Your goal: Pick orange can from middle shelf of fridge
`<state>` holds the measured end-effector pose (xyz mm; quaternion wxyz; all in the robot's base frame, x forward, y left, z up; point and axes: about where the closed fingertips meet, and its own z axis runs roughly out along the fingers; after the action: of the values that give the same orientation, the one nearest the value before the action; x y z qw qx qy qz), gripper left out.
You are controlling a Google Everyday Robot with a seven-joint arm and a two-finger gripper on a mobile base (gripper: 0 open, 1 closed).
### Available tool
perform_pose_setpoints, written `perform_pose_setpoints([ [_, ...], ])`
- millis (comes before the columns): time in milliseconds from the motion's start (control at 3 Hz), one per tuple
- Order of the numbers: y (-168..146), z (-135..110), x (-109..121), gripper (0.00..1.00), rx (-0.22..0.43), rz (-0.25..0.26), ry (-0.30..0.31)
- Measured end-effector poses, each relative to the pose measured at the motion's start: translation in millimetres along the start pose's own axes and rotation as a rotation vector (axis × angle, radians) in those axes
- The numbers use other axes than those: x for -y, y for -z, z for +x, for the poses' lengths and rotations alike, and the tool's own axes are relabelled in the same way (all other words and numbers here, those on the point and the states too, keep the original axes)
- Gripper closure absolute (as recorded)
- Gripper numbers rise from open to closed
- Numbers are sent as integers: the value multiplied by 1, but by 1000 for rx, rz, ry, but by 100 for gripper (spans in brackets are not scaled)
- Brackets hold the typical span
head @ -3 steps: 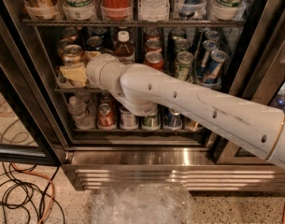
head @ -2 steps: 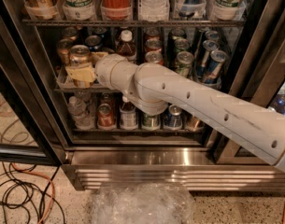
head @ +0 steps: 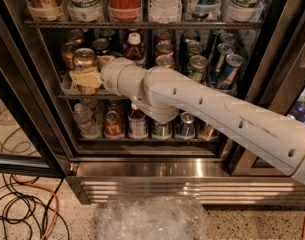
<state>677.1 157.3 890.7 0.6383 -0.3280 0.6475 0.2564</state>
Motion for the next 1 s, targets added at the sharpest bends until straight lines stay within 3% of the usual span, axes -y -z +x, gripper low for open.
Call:
perform_pose_setpoints([
  [333, 18, -3, -17, 100, -6, -25, -50],
  [667, 51, 1, -35, 100, -23, 1, -127],
  [1000, 96, 5, -36, 100, -60, 97, -164],
])
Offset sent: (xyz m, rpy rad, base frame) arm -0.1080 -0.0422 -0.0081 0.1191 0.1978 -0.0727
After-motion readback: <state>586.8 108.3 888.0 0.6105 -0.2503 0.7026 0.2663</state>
